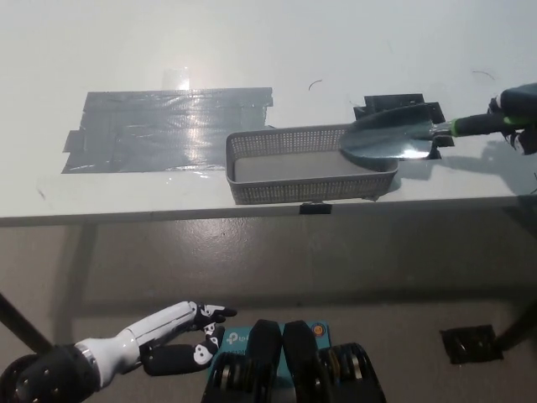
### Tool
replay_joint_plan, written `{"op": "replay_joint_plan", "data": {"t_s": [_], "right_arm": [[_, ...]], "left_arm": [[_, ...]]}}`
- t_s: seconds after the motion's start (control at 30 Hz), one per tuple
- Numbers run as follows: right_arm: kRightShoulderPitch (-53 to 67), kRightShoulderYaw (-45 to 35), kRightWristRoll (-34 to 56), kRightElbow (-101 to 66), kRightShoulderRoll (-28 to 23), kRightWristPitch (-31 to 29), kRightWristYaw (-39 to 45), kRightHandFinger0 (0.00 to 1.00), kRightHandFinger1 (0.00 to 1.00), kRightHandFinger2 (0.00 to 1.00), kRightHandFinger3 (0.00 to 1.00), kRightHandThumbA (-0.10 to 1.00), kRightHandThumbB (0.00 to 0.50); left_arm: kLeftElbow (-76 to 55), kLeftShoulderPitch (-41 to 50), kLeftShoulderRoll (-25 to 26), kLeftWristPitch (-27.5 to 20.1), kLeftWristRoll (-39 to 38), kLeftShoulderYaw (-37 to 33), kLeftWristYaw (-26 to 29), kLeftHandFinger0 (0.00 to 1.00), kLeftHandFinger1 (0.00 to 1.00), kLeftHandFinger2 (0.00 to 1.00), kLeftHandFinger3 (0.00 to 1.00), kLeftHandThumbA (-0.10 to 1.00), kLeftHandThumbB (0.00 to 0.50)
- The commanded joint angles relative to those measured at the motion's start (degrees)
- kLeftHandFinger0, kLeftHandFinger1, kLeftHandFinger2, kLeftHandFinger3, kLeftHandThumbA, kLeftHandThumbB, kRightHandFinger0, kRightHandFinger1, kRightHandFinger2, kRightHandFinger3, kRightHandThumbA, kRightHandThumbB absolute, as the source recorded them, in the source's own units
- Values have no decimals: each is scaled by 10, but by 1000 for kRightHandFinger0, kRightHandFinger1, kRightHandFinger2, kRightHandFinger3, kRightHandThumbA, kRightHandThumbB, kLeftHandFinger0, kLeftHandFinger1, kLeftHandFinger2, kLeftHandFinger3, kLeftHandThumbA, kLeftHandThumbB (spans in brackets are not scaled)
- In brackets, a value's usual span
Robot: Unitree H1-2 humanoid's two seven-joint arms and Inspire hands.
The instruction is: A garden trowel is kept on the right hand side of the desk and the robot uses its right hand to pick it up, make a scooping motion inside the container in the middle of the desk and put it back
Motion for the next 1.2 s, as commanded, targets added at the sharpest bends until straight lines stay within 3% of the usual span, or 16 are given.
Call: {"op": "replay_joint_plan", "data": {"t_s": [0.0,0.03,0.13,0.17,0.23,0.37,0.4,0.53,0.6,0.63,0.67,0.77,0.83,1.0,1.07,1.17], "right_arm": [[-86,15,-47,-36,-3,-3,39,386,580,579,569,-100,2],[-88,16,-48,-39,-5,-4,40,405,584,569,563,-100,0],[-129,26,-64,-52,14,11,67,747,870,894,838,-100,0],[-141,28,-63,-54,18,9,76,615,752,788,842,-100,0],[-162,28,-58,-59,22,4,89,90,280,397,663,-100,24],[-192,45,-87,-61,23,-15,96,28,124,223,676,-89,4],[-201,54,-95,-63,22,-25,104,92,216,376,740,-48,0],[-207,62,-95,-75,13,-49,112,24,133,289,748,7,0],[-201,64,-96,-93,6,-56,129,215,307,430,736,5,0],[-196,62,-91,-95,4,-61,129,9,59,212,663,-49,0],[-192,67,-98,-102,0,-64,139,0,5,172,689,-23,0],[-180,76,-112,-119,-10,-62,169,550,591,695,839,18,0],[-169,74,-113,-119,-17,-65,167,616,679,789,868,-56,0],[-152,72,-128,-109,-19,-76,156,568,628,720,803,-76,0],[-143,69,-137,-96,-18,-64,158,816,913,985,879,-29,0],[-144,76,-158,-81,-12,-54,176,1000,1000,1000,973,50,0]], "left_arm": [[-13,-22,15,13,9,-1,-11,1000,1000,1000,1000,1000,410],[-12,-24,15,13,10,-2,-12,1000,1000,1000,1000,1000,412],[-14,-25,15,11,9,-3,-15,1000,1000,1000,1000,1000,411],[-11,-26,14,12,10,-4,-16,1000,1000,1000,1000,1000,409],[-9,-32,14,13,17,-8,-19,1000,1000,1000,1000,1000,438],[-12,-38,11,13,19,-8,-22,1000,1000,1000,1000,1000,449],[-12,-38,11,13,17,-6,-24,1000,1000,1000,1000,1000,439],[-12,-46,10,13,19,-4,-30,1000,1000,1000,1000,1000,443],[-10,-50,11,13,21,-4,-35,1000,1000,1000,1000,1000,441],[-12,-52,13,13,25,-6,-35,1000,1000,1000,1000,1000,443],[-12,-53,14,13,26,-7,-36,1000,1000,1000,1000,1000,446],[-15,-49,14,13,28,-4,-41,1000,1000,1000,1000,1000,411],[-16,-48,14,13,26,-3,-41,1000,1000,1000,1000,1000,423],[-21,-39,13,13,30,5,-43,1000,1000,1000,1000,1000,470],[-22,-35,10,13,32,7,-45,1000,1000,1000,1000,1000,445],[-23,-35,11,13,34,7,-48,1000,1000,1000,1000,1000,451]]}}
